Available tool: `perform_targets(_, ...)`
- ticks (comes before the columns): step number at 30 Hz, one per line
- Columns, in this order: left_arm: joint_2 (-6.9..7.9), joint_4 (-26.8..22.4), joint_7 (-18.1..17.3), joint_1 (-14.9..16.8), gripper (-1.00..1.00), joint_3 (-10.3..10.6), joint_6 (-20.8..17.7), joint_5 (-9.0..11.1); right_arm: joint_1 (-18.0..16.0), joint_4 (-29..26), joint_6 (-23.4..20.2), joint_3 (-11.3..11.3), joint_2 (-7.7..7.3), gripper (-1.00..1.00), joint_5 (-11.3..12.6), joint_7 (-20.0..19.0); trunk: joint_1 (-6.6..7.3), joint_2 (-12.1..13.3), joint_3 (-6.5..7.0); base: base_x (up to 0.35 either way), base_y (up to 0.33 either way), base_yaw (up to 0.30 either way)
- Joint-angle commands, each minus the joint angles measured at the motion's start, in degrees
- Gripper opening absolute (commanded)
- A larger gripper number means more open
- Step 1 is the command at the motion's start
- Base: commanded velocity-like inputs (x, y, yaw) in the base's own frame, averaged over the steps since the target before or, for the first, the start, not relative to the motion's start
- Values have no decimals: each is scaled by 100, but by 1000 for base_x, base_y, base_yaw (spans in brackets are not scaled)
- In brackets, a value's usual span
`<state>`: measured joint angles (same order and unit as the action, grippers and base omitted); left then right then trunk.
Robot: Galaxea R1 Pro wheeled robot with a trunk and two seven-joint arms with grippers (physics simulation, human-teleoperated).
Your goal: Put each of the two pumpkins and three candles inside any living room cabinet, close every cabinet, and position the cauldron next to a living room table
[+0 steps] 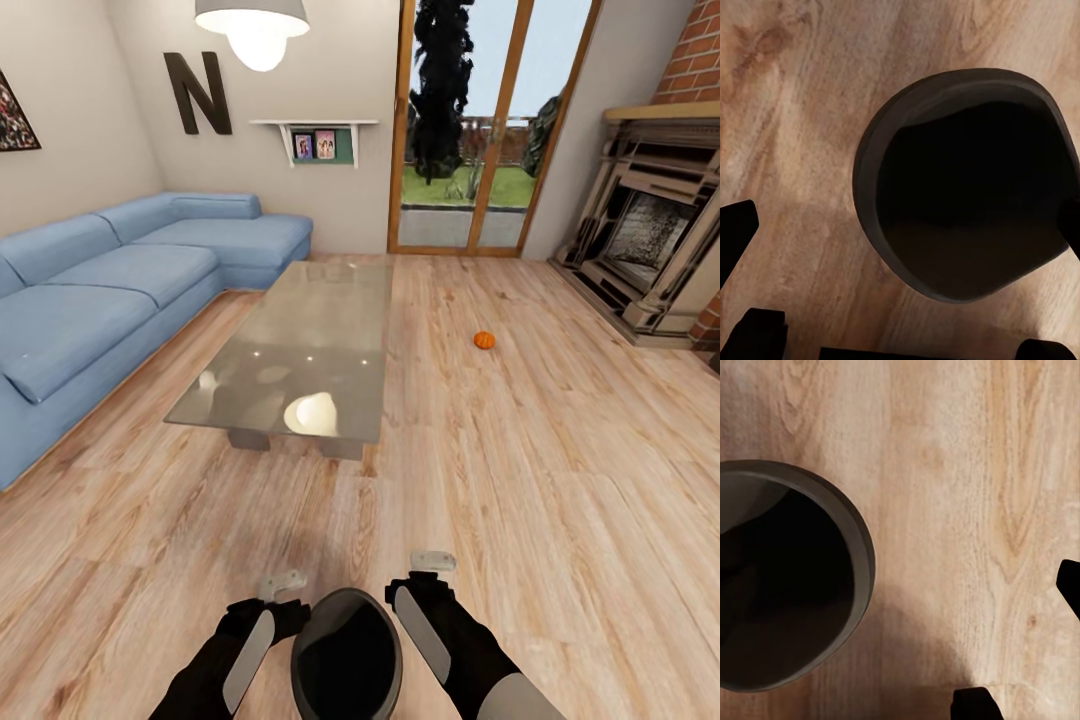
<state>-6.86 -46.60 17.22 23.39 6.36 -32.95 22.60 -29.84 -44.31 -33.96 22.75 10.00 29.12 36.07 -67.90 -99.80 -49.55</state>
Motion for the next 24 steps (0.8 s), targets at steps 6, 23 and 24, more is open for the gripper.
perform_targets(6, 11, 0, 47, 3, 100, 23, -10, 59, -4, 67, 83, 8, 0, 100, 53, 56, -132, -245, -113, 0, 0, 0)
perform_targets(23, 27, 31, -158, 0, 100, 27, 194, 32, -13, 705, 46, 18, 0, 100, 43, 20, -505, -926, -418, 0, 0, 0)
perform_targets(24, 27, 33, -236, 0, 100, 28, 196, 23, -13, 709, 46, 18, 0, 100, 42, 18, -527, -966, -436, 0, 0, 0)
